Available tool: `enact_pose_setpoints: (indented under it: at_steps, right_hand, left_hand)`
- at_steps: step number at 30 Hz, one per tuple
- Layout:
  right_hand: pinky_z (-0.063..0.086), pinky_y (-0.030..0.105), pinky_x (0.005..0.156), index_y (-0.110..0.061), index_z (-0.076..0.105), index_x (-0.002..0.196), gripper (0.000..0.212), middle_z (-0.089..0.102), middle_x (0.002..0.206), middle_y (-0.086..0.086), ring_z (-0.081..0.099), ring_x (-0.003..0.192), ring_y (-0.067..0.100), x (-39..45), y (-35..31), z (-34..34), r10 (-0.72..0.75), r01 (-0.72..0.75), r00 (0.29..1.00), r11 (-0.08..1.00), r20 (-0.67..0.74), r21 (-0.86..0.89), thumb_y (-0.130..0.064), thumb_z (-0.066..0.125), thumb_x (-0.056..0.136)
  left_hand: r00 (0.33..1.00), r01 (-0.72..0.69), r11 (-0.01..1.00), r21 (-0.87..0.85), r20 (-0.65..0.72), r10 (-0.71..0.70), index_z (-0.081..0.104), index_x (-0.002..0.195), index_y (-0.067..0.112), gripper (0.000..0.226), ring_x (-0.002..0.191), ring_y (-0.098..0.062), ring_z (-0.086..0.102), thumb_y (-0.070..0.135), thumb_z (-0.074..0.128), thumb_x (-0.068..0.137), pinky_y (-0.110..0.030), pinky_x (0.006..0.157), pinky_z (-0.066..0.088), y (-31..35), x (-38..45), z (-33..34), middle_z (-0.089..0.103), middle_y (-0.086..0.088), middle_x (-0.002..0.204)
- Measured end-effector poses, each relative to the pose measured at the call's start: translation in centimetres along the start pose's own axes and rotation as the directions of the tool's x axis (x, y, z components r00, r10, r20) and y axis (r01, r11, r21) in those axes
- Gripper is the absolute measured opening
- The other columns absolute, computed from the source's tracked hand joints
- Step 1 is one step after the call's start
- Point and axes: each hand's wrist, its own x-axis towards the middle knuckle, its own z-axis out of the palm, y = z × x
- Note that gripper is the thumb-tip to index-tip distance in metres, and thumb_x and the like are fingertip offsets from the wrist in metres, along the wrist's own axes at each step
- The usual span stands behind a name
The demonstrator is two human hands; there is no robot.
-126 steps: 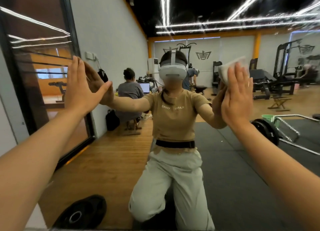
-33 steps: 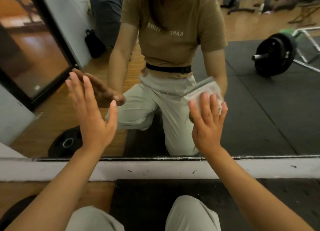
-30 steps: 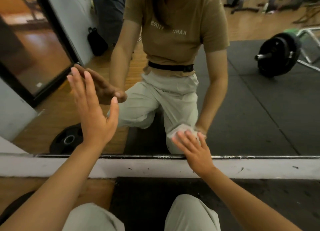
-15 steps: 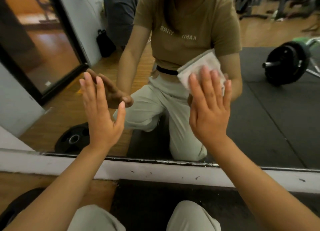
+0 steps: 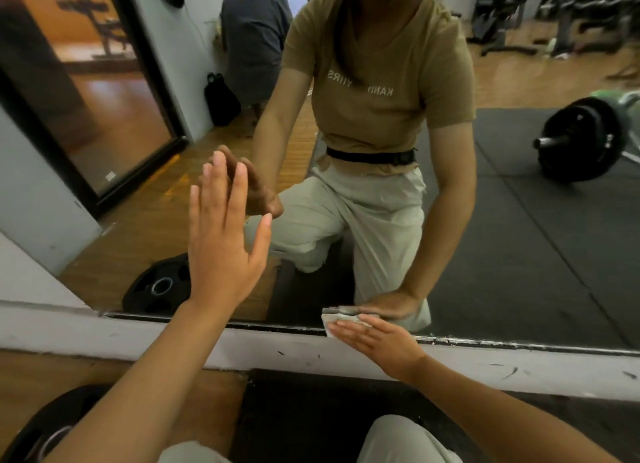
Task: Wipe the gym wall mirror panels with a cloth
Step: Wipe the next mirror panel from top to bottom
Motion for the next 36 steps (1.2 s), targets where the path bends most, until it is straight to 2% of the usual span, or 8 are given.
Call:
enact_pose_setpoints:
  at_steps: [5, 13, 15, 18, 22, 26, 31, 36]
  right_hand:
    - [-0.004, 0.04, 0.124, -0.011, 0.007, 0.158, 0.085, -0.005, 0.166, 0.006, -0.003, 0.153, 0.019, 4.2, 6.8, -8.2, 0.222, -0.198, 0.899, 0.975, -0.376, 0.103, -0.01, 0.048, 0.083]
    - [0.017, 0.052, 0.121, -0.003, 0.042, 0.146, 0.046, 0.028, 0.156, 0.013, 0.023, 0.148, 0.031, 10.1, 15.6, -19.0, 0.72, -0.53, 0.306, 0.672, -0.622, 0.517, -0.007, 0.042, 0.1]
    - [0.014, 0.05, 0.121, -0.007, 0.034, 0.15, 0.054, 0.025, 0.16, 0.013, 0.015, 0.151, 0.027, 10.5, 12.8, -16.8, 0.7, -0.54, 0.359, 0.695, -0.617, 0.475, -0.006, 0.045, 0.098]
    - [0.002, 0.046, 0.123, -0.015, 0.014, 0.158, 0.08, 0.003, 0.166, 0.007, 0.005, 0.153, 0.023, 9.5, 7.0, -10.4, 0.477, -0.43, 0.698, 0.876, -0.533, 0.221, -0.004, 0.048, 0.087]
    - [-0.01, 0.044, 0.122, -0.008, -0.008, 0.156, 0.102, -0.003, 0.166, 0.008, -0.002, 0.152, 0.024, 6.2, 0.6, -3.5, -0.102, 0.092, 0.992, 0.989, -0.08, -0.12, -0.02, 0.059, 0.081]
    - [-0.013, 0.043, 0.121, -0.009, -0.008, 0.157, 0.092, -0.009, 0.166, 0.006, -0.006, 0.152, 0.021, 5.8, 0.2, -3.5, -0.25, 0.271, 0.959, 0.948, 0.133, -0.17, -0.031, 0.053, 0.092]
    - [-0.013, 0.045, 0.121, -0.008, -0.003, 0.157, 0.085, -0.013, 0.164, 0.012, -0.014, 0.151, 0.027, 8.7, 5.8, -9.9, 0.003, -0.047, 0.966, 0.986, -0.26, -0.162, -0.019, 0.045, 0.087]
    - [0.012, 0.045, 0.123, -0.008, 0.038, 0.15, 0.056, 0.025, 0.159, 0.008, 0.019, 0.15, 0.024, 12.0, 14.6, -19.5, 0.562, -0.495, 0.544, 0.815, -0.623, 0.303, 0.004, 0.045, 0.096]
  left_hand:
    - [0.996, -0.091, 0.994, 0.06, 0.0, 0.091, 0.014, 0.157, 0.009, 0.068, 0.153, -0.026, 0.002, 0.032, 0.047, 0.102, -0.044, 0.124, 0.007, -1.2, 0.0, -0.4, 0.008, -0.017, 0.163]
    - [0.989, -0.146, 0.985, 0.095, 0.003, 0.147, 0.019, 0.156, 0.008, 0.066, 0.152, -0.028, 0.01, 0.032, 0.047, 0.101, -0.045, 0.124, 0.012, -1.9, 0.1, -0.7, 0.009, -0.014, 0.163]
    - [0.987, -0.158, 0.982, 0.106, 0.011, 0.158, 0.017, 0.156, 0.01, 0.067, 0.153, -0.027, 0.008, 0.032, 0.047, 0.101, -0.043, 0.124, 0.011, -2.2, 0.1, -0.8, 0.009, -0.013, 0.164]
    - [0.98, -0.2, 0.974, 0.103, 0.027, 0.198, 0.015, 0.157, 0.012, 0.068, 0.153, -0.023, 0.005, 0.03, 0.048, 0.1, -0.041, 0.124, 0.009, -2.8, 0.2, -1.1, 0.006, -0.01, 0.164]
    - [0.969, -0.247, 0.96, 0.129, 0.032, 0.245, 0.023, 0.156, 0.011, 0.064, 0.153, -0.022, 0.007, 0.027, 0.05, 0.1, -0.038, 0.124, 0.01, -3.8, 0.4, -1.4, 0.01, -0.011, 0.164]
    - [0.953, -0.301, 0.942, 0.146, 0.07, 0.294, 0.023, 0.156, 0.011, 0.062, 0.153, -0.024, 0.011, 0.026, 0.048, 0.101, -0.039, 0.124, 0.013, -4.5, 0.7, -1.9, 0.014, -0.014, 0.164]
    - [0.941, -0.338, 0.929, 0.152, 0.067, 0.331, 0.027, 0.155, 0.01, 0.062, 0.152, -0.026, 0.015, 0.025, 0.051, 0.101, -0.042, 0.122, 0.019, -5.0, 0.6, -2.1, 0.017, -0.015, 0.163]
    - [0.933, -0.359, 0.918, 0.166, 0.058, 0.354, 0.028, 0.155, 0.009, 0.058, 0.151, -0.026, 0.019, 0.023, 0.049, 0.102, -0.043, 0.12, 0.025, -5.1, 0.7, -2.3, 0.018, -0.014, 0.163]
